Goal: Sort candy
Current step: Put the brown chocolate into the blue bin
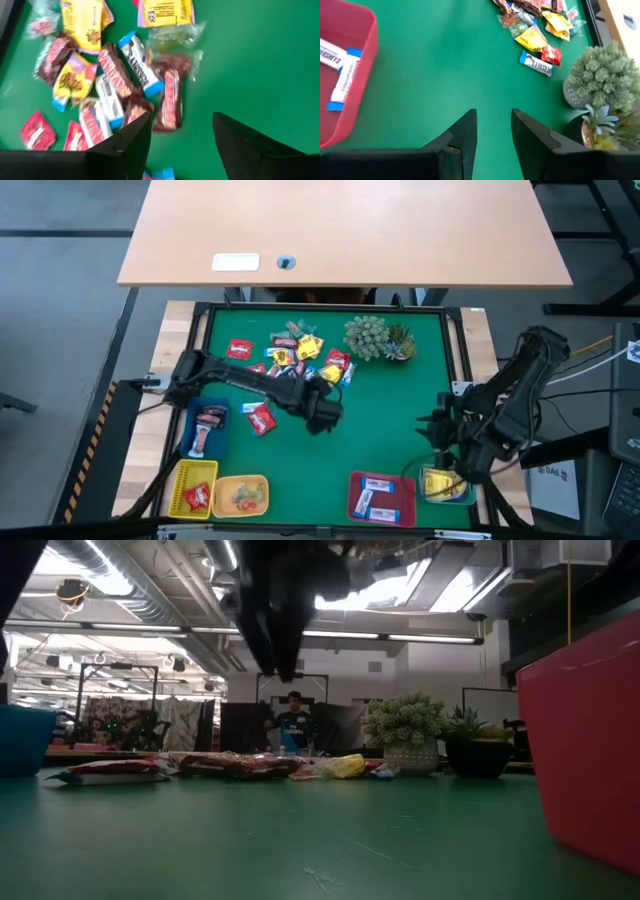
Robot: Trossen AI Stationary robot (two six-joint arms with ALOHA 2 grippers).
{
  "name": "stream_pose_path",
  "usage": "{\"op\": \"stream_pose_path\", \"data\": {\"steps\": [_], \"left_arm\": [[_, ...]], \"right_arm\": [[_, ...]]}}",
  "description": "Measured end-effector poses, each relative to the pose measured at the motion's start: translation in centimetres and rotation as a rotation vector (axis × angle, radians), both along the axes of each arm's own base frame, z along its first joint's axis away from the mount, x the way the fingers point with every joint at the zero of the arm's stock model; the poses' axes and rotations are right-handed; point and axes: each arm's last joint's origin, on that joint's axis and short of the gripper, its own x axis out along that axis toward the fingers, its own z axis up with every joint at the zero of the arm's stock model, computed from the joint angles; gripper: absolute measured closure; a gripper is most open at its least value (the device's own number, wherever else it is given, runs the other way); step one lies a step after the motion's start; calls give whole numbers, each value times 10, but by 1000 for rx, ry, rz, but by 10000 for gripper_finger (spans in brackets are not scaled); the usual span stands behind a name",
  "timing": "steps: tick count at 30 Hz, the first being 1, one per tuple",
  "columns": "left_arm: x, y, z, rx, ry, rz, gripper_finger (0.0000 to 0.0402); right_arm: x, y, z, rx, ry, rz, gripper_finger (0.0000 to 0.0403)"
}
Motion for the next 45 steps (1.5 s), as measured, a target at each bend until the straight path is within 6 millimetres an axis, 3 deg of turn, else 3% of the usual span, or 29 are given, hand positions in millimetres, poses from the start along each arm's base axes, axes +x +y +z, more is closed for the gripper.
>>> {"op": "stream_pose_path", "data": {"steps": [11,24,28,38,45], "left_arm": [[-1,46,-48,-92,59,-21,217],[-13,56,-87,-153,78,-47,239],[-15,56,-90,-152,87,-47,251],[-13,55,-91,-164,69,-49,325],[-4,48,-76,-288,29,-74,331]], "right_arm": [[3,-18,-19,11,7,-41,283],[10,-13,-22,76,-39,-35,283],[13,-10,-21,114,-62,-33,283],[18,-4,-17,189,-122,-32,283],[20,-1,-15,225,-151,-31,283]]}}
